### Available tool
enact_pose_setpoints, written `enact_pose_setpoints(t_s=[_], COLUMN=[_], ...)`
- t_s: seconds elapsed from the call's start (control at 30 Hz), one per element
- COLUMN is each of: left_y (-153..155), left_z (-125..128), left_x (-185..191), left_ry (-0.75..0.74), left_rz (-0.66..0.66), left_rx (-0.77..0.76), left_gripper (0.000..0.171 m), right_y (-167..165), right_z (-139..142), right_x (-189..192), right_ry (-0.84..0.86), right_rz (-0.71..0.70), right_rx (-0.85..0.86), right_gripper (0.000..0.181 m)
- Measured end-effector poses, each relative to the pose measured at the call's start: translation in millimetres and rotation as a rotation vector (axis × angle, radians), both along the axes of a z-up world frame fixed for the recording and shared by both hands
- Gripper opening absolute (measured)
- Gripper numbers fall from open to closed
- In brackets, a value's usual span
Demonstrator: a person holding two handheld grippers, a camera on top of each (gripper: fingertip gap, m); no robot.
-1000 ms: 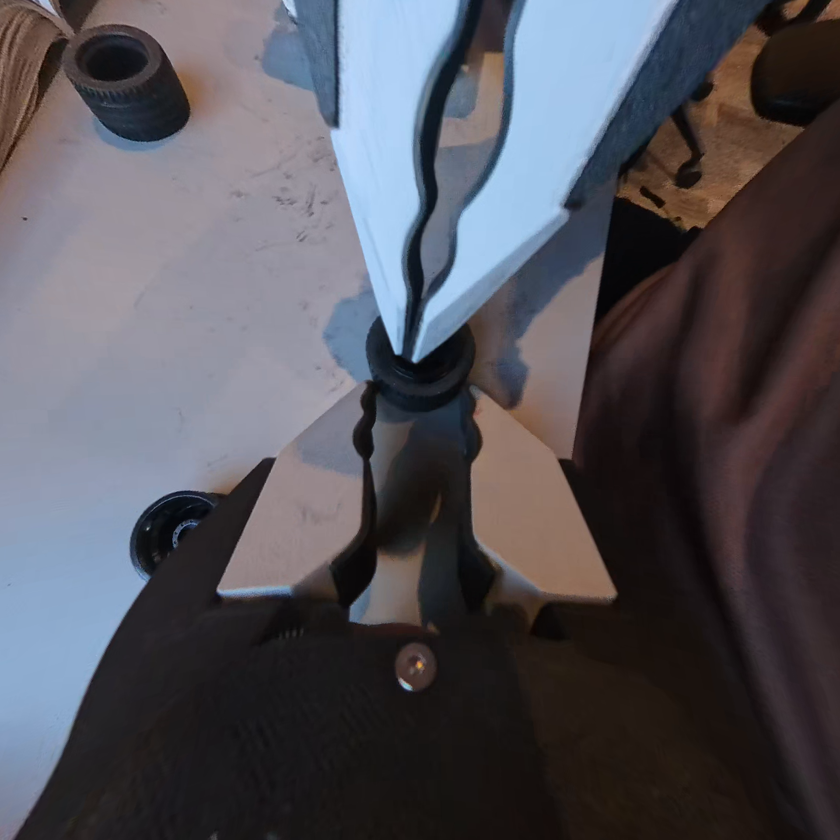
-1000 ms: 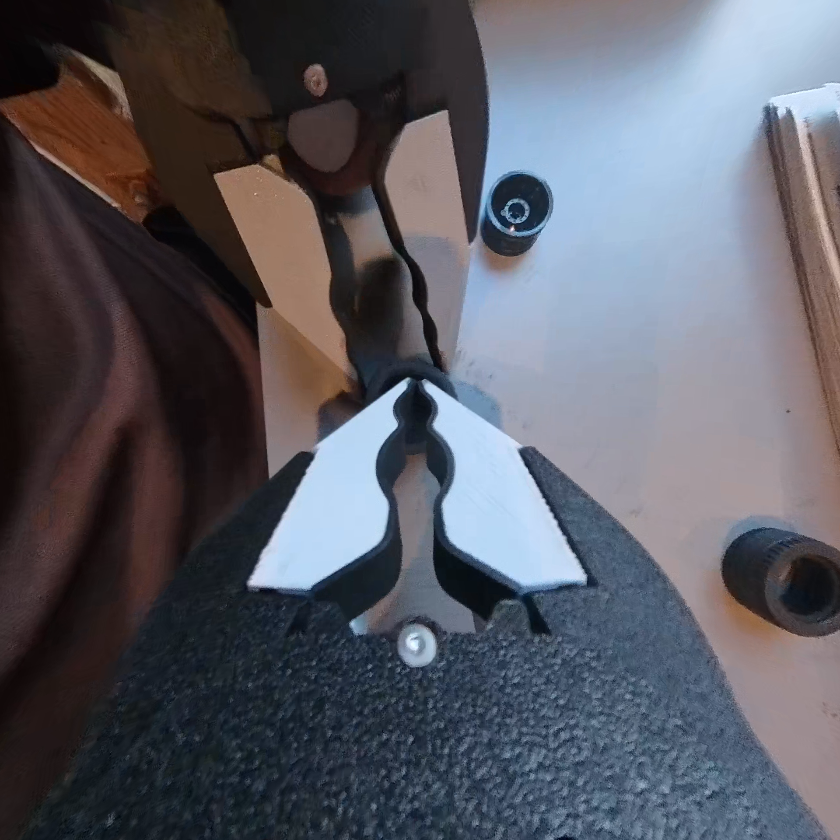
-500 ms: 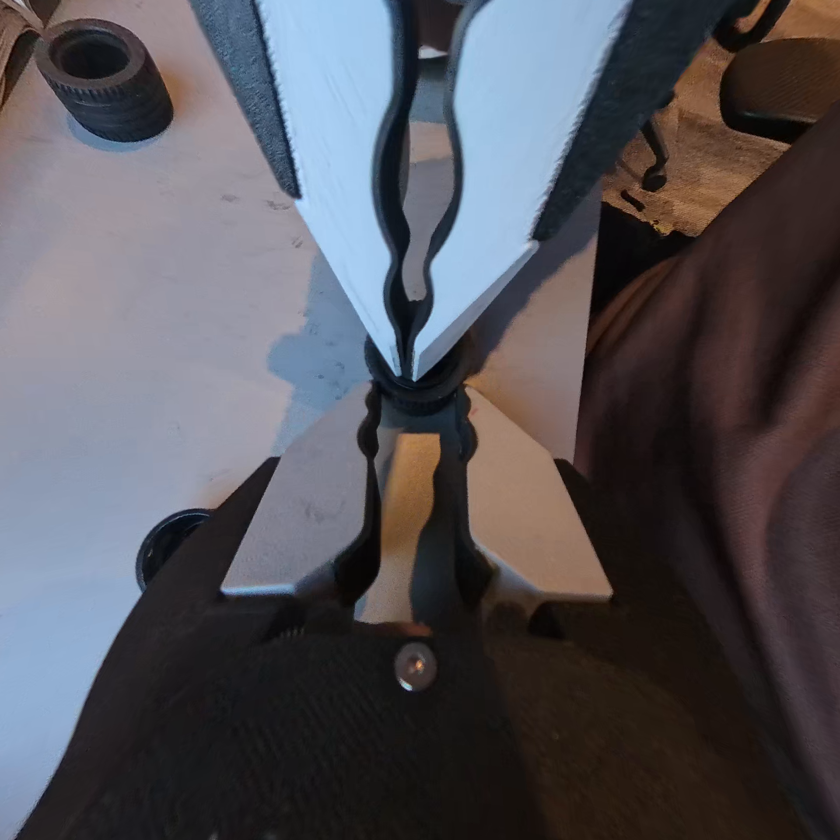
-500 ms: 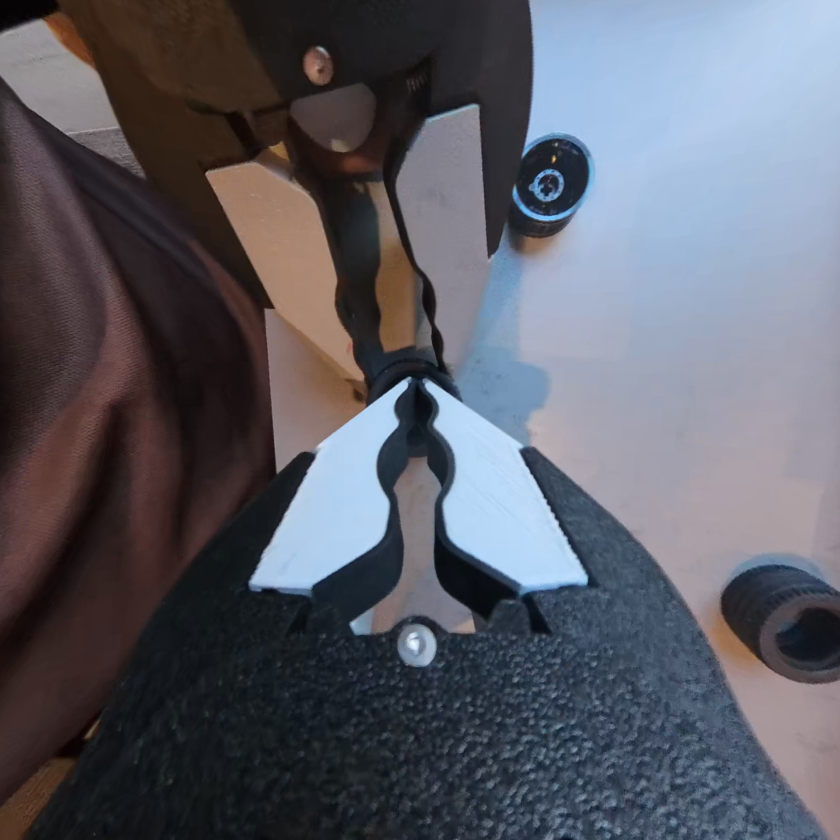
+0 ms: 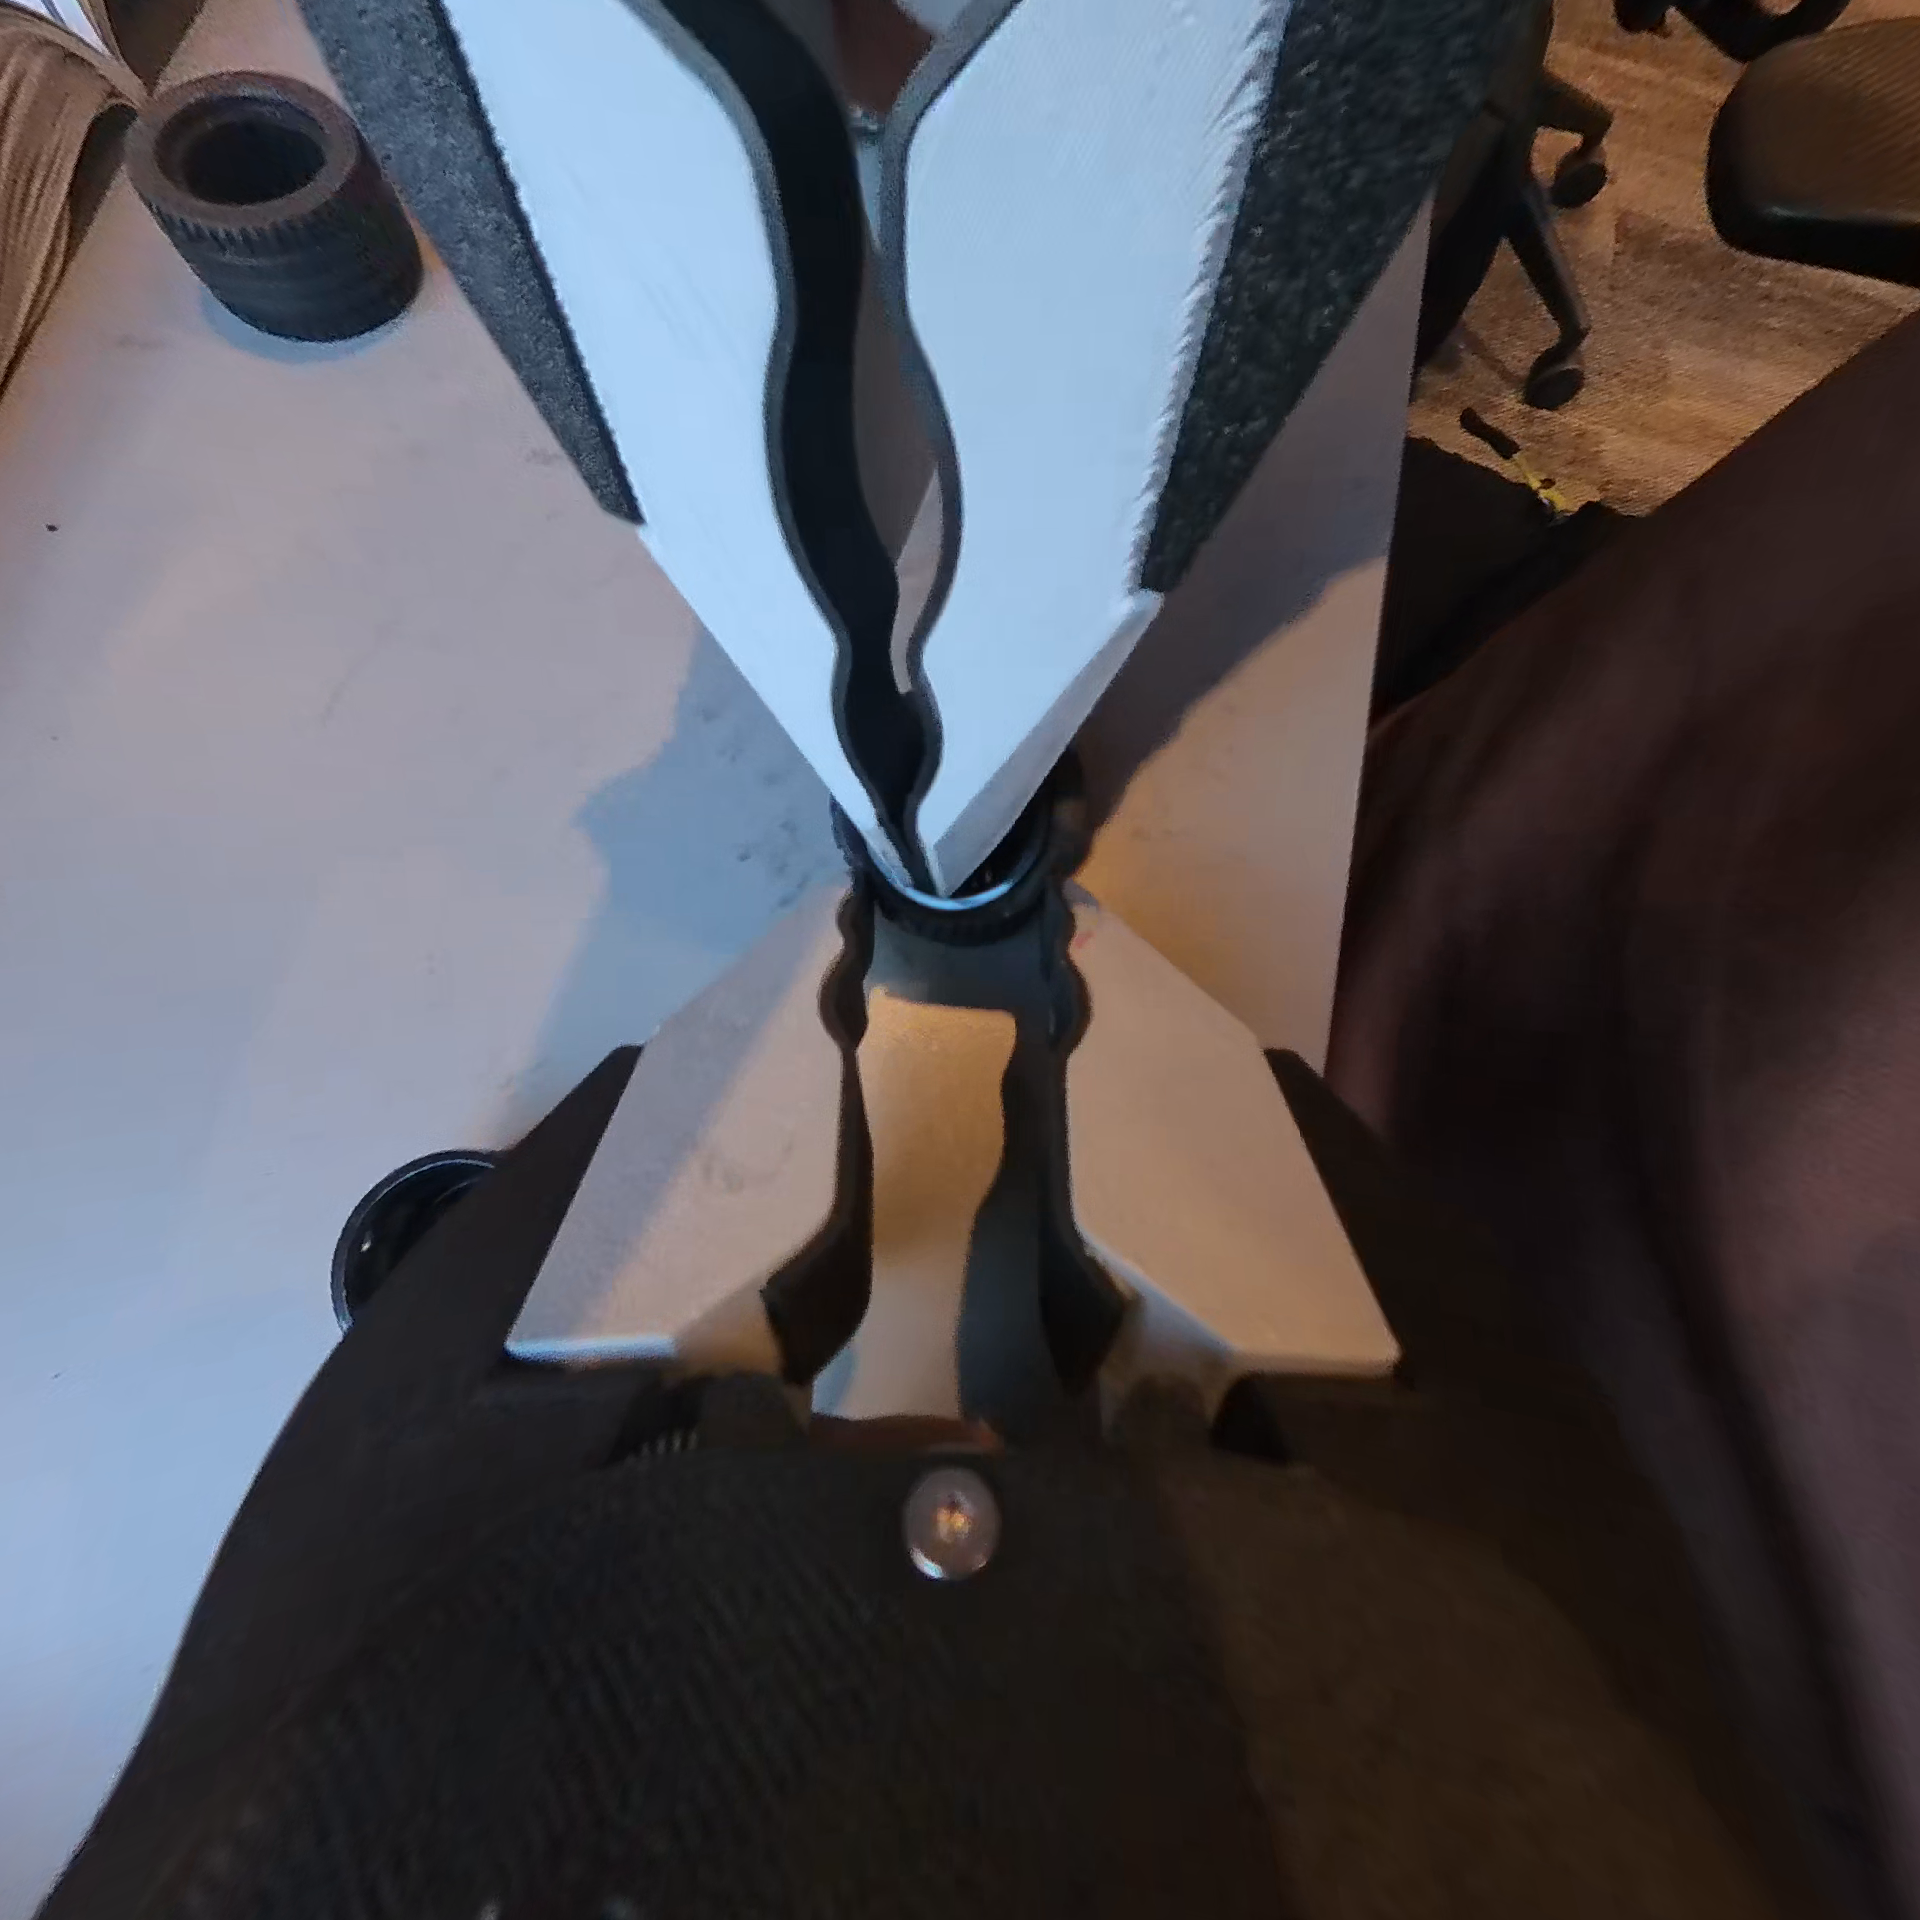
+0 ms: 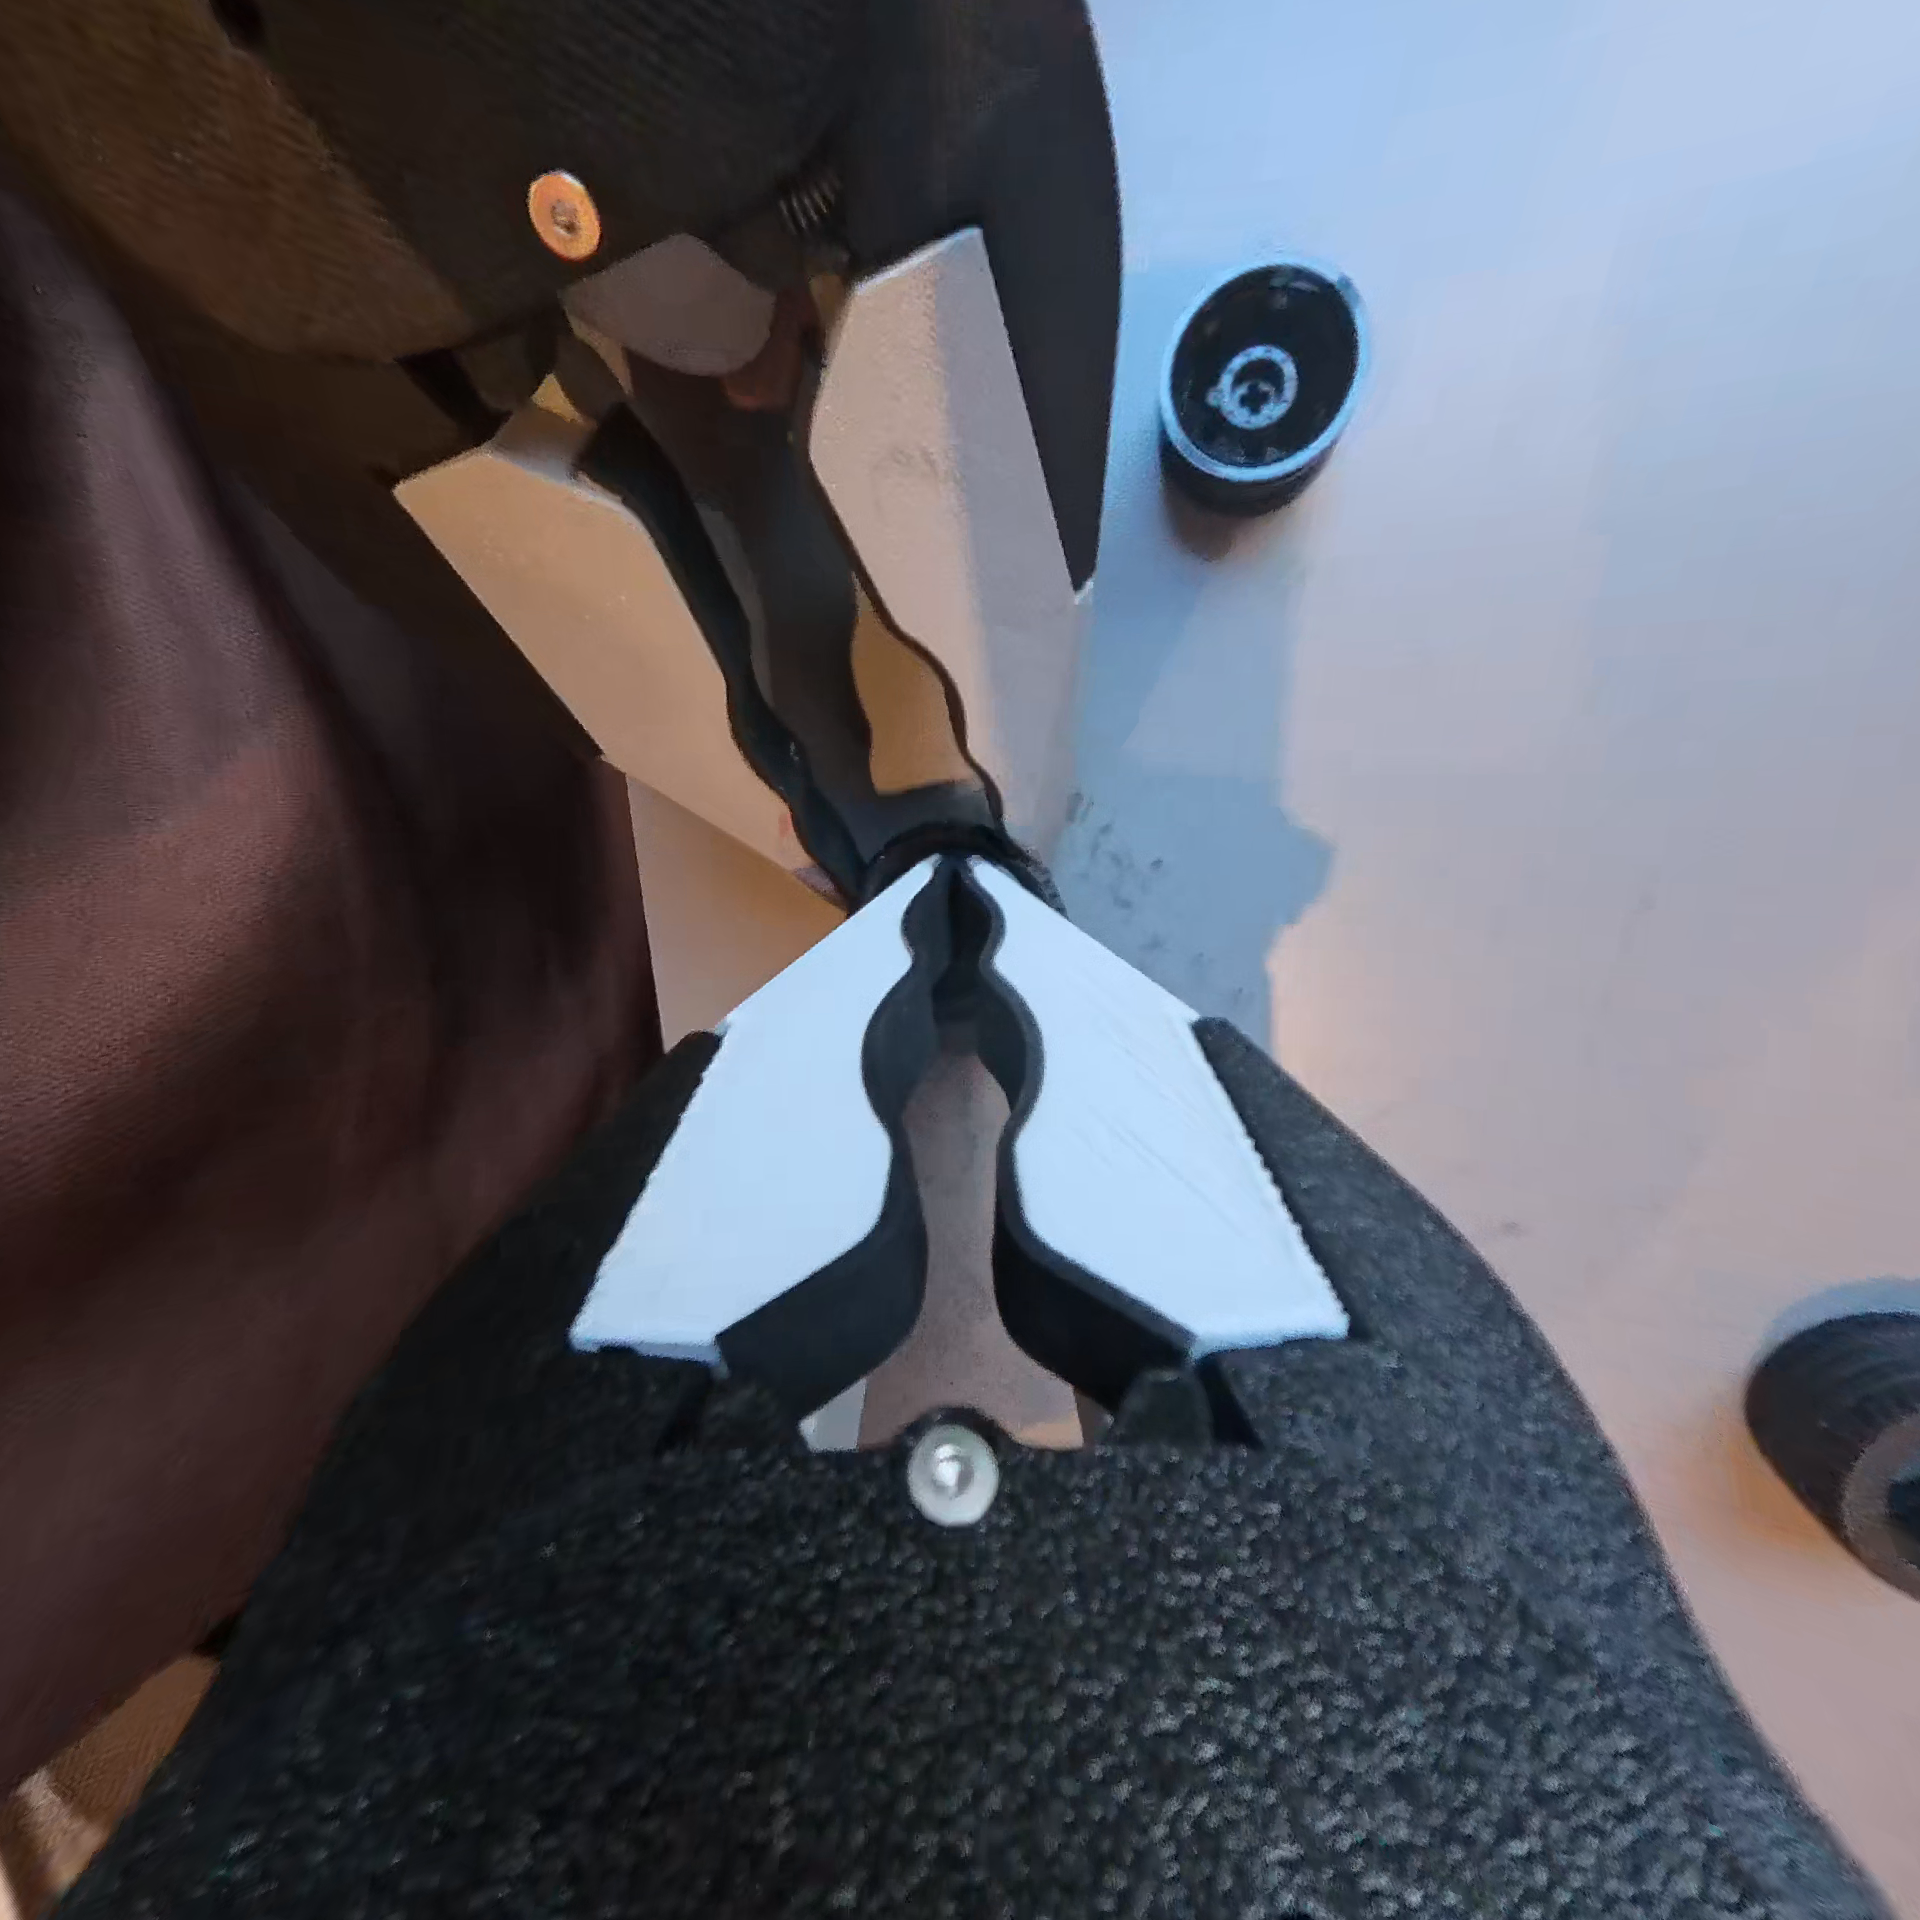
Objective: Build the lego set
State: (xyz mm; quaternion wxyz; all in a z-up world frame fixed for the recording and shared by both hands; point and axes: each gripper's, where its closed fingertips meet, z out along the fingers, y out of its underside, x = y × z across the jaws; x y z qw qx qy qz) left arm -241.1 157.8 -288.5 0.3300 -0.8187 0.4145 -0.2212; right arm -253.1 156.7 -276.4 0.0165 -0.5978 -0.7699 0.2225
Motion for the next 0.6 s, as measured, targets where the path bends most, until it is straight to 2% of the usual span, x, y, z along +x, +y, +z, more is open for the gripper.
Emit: enact_pose_setpoints(t_s=[0.03,0.23,0.37,0.47,0.6], left_y=[0.2,1.0,1.3,1.6,3.1], left_z=[-0.2,-0.6,-0.6,-0.6,-0.7], left_x=[0.0,1.7,1.7,2.2,4.5], left_ry=[0.006,0.014,0.015,0.011,0.009], left_rz=[0.000,-0.003,0.000,-0.002,-0.012], left_rx=[0.008,0.023,0.023,0.019,0.015], left_gripper=[0.028,0.030,0.030,0.030,0.030], right_y=[0.1,2.0,4.5,-8.3,-2.7], right_z=[0.0,3.6,21.0,21.1,8.1], right_x=[0.1,2.8,10.9,20.1,20.1], right_ry=[0.013,0.055,0.054,-0.007,-0.071], right_rz=[-0.012,-0.074,-0.205,-0.158,-0.102], right_rx=[0.004,0.030,-0.143,-0.159,-0.026], right_gripper=[0.000,0.000,0.000,0.000,0.000])
